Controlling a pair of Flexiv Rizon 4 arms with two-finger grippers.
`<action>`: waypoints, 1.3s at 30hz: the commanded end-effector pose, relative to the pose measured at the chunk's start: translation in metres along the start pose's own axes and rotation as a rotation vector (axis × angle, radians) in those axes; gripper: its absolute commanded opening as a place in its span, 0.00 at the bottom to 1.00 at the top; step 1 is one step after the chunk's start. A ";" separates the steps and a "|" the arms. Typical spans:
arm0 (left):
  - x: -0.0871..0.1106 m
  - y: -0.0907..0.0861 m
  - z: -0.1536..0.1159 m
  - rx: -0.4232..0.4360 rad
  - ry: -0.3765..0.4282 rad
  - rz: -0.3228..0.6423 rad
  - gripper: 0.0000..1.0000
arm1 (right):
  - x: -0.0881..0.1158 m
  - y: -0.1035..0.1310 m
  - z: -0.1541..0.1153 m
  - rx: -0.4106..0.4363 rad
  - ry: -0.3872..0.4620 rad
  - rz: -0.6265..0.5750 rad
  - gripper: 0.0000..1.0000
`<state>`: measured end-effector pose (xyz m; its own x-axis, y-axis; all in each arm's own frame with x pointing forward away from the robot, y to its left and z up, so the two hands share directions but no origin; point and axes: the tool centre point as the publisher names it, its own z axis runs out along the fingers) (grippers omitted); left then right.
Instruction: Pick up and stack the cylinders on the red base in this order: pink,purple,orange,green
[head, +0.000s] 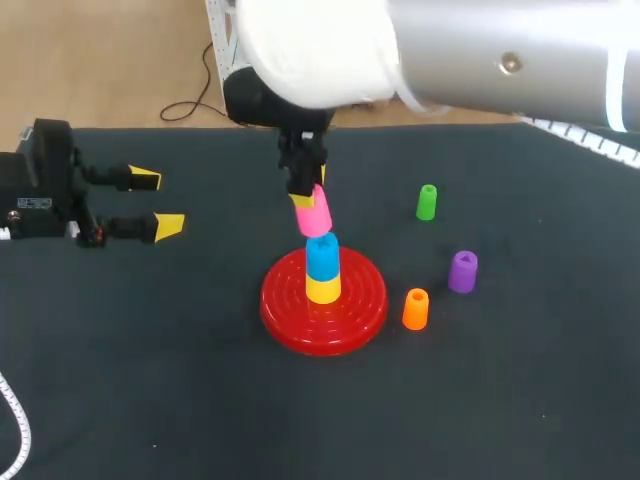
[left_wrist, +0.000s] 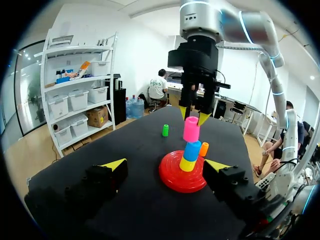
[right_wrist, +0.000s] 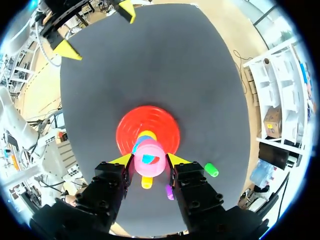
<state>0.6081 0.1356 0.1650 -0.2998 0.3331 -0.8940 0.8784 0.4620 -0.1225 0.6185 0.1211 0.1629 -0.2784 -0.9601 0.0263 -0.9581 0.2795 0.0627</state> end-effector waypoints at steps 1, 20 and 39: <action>0.002 0.000 0.001 -0.004 -0.009 0.003 1.00 | 0.007 0.009 0.004 0.037 -0.034 -0.005 0.00; 0.002 0.000 0.001 -0.004 -0.009 0.003 1.00 | 0.010 0.006 0.012 0.043 -0.033 0.005 0.00; 0.002 0.000 0.001 -0.004 -0.009 0.003 1.00 | 0.009 0.012 0.017 0.032 -0.030 0.011 0.00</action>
<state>0.6081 0.1356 0.1650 -0.2998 0.3331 -0.8940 0.8784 0.4619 -0.1225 0.6048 0.1174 0.1478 -0.2875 -0.9578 0.0004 -0.9572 0.2873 0.0340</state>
